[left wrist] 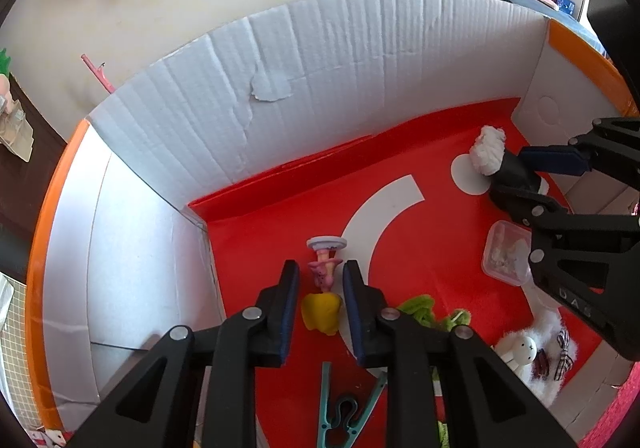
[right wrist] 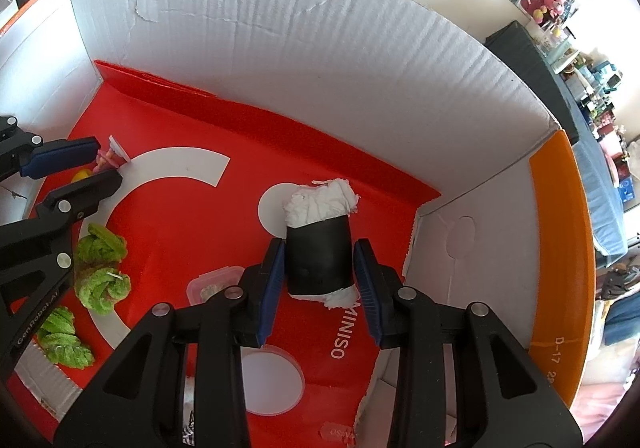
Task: Organize objects
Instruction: 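Open the left gripper releasing the figurine while the right gripper releases the cylinder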
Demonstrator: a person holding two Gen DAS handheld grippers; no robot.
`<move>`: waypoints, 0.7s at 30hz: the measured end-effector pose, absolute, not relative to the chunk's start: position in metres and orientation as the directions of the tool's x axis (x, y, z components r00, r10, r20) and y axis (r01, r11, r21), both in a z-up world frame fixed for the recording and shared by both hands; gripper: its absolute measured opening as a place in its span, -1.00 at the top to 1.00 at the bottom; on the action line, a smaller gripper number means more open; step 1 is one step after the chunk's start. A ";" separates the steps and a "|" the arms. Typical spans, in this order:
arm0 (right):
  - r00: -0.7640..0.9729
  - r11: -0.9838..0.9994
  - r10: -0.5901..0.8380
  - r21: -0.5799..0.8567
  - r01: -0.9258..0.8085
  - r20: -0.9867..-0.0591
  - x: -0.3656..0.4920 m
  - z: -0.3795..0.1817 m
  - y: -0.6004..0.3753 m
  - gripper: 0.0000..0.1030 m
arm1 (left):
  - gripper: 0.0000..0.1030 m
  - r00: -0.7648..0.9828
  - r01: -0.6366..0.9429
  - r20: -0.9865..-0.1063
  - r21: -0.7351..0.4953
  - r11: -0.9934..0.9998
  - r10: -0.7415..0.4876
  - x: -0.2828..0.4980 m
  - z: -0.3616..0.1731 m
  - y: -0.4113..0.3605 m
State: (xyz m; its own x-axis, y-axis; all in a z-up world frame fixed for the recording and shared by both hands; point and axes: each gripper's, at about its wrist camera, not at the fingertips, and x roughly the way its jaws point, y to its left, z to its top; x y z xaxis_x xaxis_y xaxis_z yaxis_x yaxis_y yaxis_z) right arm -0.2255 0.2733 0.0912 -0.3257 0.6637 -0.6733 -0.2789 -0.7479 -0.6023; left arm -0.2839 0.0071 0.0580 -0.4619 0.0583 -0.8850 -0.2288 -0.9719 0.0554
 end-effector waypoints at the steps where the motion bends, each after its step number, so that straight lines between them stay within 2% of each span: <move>1: -0.326 -0.748 0.664 -0.602 -0.280 -0.673 -0.226 0.092 0.274 0.34 | 0.47 -0.463 -0.229 -0.884 0.053 -0.972 0.060 -0.283 0.059 0.007; 4: -0.329 -0.743 0.669 -0.608 -0.279 -0.667 -0.226 0.093 0.273 0.34 | 0.40 -0.467 -0.231 -0.882 0.049 -0.972 0.066 -0.280 0.062 0.005; 19: -0.368 -0.746 0.665 -0.588 -0.313 -0.649 -0.212 0.106 0.250 0.33 | 0.39 -0.500 -0.221 -0.863 0.038 -0.975 0.080 -0.258 0.088 -0.007; 21: -0.379 -0.748 0.663 -0.582 -0.318 -0.645 -0.209 0.109 0.246 0.27 | 0.39 -0.509 -0.216 -0.857 0.034 -0.976 0.082 -0.254 0.092 -0.012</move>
State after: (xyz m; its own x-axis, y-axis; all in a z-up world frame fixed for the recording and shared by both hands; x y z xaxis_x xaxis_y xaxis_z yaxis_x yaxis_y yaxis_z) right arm -0.2090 0.2462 0.1094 -0.3795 0.6630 -0.6453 -0.3178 -0.7484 -0.5821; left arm -0.2541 -0.0123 0.0917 -0.5089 0.0824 -0.8569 -0.2161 -0.9758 0.0344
